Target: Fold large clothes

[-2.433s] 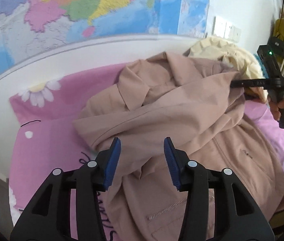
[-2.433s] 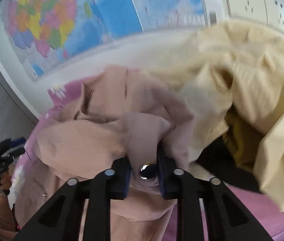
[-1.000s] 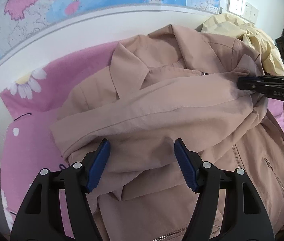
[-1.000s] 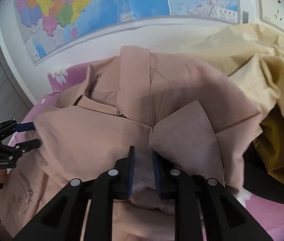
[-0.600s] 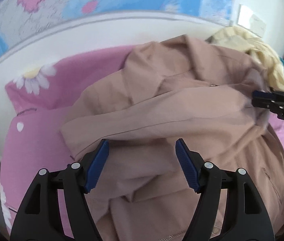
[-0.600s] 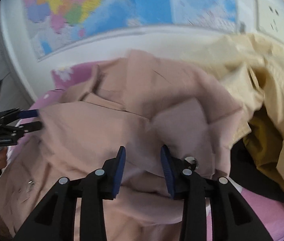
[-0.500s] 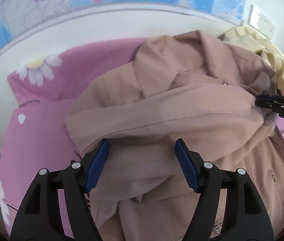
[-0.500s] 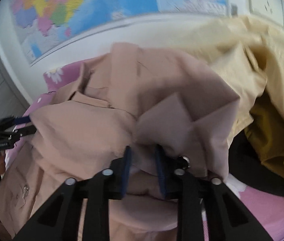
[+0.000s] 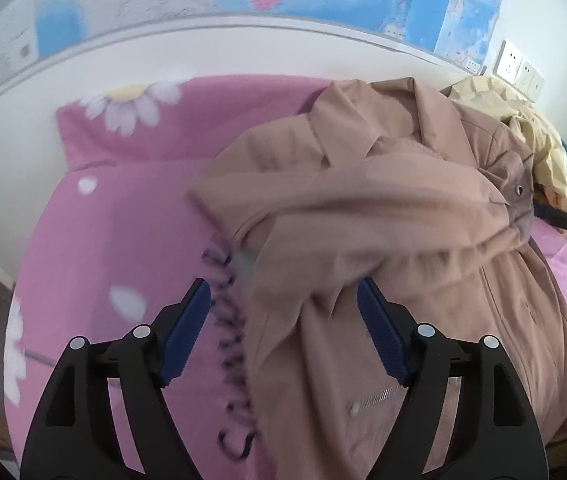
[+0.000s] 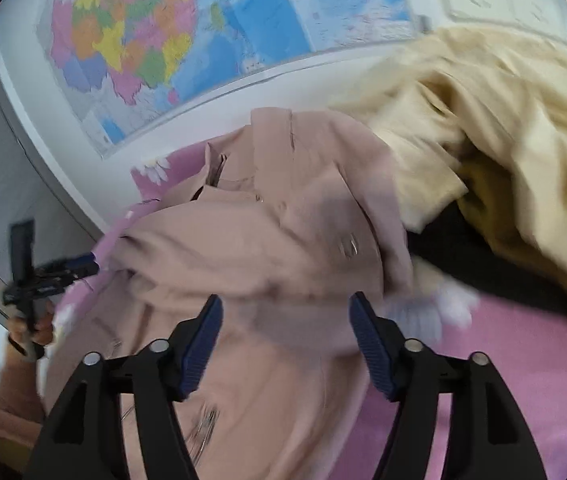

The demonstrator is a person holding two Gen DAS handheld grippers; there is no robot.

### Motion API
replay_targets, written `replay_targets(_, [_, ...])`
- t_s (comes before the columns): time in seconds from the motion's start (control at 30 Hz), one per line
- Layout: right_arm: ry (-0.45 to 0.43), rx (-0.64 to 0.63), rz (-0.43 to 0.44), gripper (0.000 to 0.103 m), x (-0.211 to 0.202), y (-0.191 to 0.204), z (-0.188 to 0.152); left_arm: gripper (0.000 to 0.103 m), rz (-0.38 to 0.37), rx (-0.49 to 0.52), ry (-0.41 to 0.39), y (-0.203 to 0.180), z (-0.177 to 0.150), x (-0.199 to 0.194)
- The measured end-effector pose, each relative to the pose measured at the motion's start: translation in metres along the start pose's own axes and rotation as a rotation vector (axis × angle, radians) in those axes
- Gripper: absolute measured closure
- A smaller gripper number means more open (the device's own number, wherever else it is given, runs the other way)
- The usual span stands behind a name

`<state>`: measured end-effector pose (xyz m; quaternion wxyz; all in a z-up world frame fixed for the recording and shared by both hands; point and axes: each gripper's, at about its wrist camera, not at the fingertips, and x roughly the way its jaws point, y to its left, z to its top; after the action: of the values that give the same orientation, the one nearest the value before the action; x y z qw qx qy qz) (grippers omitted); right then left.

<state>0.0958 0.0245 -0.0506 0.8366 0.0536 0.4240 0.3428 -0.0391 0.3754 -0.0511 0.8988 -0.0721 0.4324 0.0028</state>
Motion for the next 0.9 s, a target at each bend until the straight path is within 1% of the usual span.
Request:
replay_targets(0.03, [0.003,0.014,-0.001,0.031,-0.004,-0.005,-0.005,0.028,-0.003,-0.008,0.012,0.003,-0.005,-0.001])
replay_targets(0.2, [0.068,0.103,0.01,0.027,-0.017,-0.026,-0.053,0.028,-0.038,-0.03,0.077,0.01,-0.041,-0.007])
replay_targets(0.33, [0.105,0.176,0.064,0.026,-0.019,-0.028,-0.081,0.028,-0.095,-0.049,0.081,0.01,-0.062,-0.019])
replay_targets(0.4, [0.127,0.19,0.073,0.026,-0.02,-0.027,-0.095,0.028,-0.117,-0.065,0.085,0.011,-0.072,-0.024])
replay_targets(0.43, [0.133,0.194,0.084,0.026,-0.021,-0.025,-0.099,0.028,-0.133,-0.074,0.088,0.011,-0.076,-0.026])
replay_targets(0.47, [0.139,0.202,0.117,0.026,-0.023,-0.023,-0.105,0.028,-0.148,-0.08,0.091,0.01,-0.08,-0.028])
replay_targets(0.5, [0.144,0.206,0.132,0.026,-0.024,-0.02,-0.11,0.027,-0.17,-0.086,0.096,0.01,-0.085,-0.03])
replay_targets(0.57, [0.155,0.191,0.142,0.025,-0.027,-0.013,-0.118,0.023,-0.222,-0.087,0.107,0.008,-0.095,-0.033])
replay_targets(0.6, [0.154,0.19,0.151,0.024,-0.027,-0.011,-0.12,0.022,-0.259,-0.088,0.118,0.006,-0.102,-0.035])
replay_targets(0.63, [0.153,0.195,0.167,0.022,-0.029,-0.01,-0.123,0.021,-0.278,-0.091,0.13,0.004,-0.107,-0.035])
replay_targets(0.7, [0.152,0.211,0.21,0.022,-0.032,-0.006,-0.131,0.02,-0.291,-0.084,0.157,-0.003,-0.118,-0.034])
replay_targets(0.73, [0.155,0.211,0.228,0.022,-0.033,-0.004,-0.134,0.017,-0.293,-0.068,0.149,-0.007,-0.122,-0.037])
replay_targets(0.77, [0.157,0.212,0.242,0.022,-0.033,-0.003,-0.137,0.015,-0.32,-0.065,0.158,-0.01,-0.125,-0.039])
replay_targets(0.9, [0.164,0.204,0.285,0.02,-0.032,0.009,-0.143,0.011,-0.356,-0.051,0.159,-0.02,-0.135,-0.042])
